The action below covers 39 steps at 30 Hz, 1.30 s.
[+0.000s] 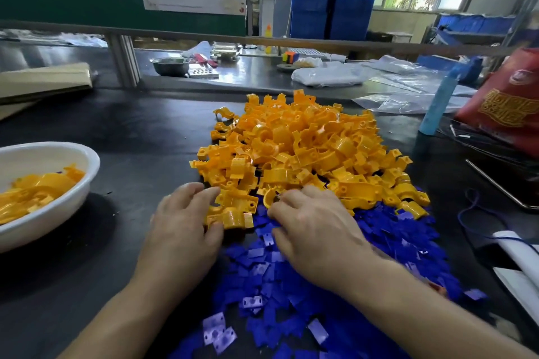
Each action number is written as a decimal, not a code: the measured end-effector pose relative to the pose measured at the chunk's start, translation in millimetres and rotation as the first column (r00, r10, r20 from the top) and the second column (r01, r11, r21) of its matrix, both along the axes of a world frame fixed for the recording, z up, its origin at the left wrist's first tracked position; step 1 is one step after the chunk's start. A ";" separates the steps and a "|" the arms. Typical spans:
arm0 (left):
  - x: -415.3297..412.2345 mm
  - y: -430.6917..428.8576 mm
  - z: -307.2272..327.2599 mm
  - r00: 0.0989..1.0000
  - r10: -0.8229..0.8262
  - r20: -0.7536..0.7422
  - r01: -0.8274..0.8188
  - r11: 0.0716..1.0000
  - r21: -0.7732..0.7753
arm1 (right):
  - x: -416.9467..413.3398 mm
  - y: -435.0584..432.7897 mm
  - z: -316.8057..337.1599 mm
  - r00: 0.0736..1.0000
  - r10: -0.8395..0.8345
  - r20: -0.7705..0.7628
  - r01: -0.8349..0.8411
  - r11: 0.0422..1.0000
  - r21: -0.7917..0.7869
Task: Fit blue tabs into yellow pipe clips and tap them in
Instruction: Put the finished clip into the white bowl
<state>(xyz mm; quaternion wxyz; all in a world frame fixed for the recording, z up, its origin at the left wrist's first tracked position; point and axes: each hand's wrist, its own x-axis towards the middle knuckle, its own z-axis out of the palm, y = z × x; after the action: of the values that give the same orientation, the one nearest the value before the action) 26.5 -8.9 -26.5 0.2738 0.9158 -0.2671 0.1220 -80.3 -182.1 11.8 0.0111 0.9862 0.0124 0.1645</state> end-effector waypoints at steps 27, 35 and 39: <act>-38.9 -13.6 22.6 0.501 -0.534 -0.681 -0.091 0.750 -0.655 | -53.3 -5.5 1.2 0.988 -0.153 -0.022 0.140 0.824 0.549; -41.9 -17.0 15.7 0.386 -0.613 -0.690 0.000 0.748 -0.664 | -57.8 -17.2 -13.1 0.979 -0.192 -0.067 0.177 0.641 0.747; -42.8 -17.9 15.0 0.369 -0.619 -0.693 0.015 0.750 -0.662 | -57.7 -18.5 -13.2 0.967 -0.225 -0.119 0.229 0.562 0.795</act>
<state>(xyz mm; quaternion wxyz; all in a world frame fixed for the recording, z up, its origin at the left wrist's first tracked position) -16.3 -26.8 -11.5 0.6413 0.6402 -0.2161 -0.3635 -137.9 -200.5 -1.4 -0.4131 0.8785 -0.1896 0.1474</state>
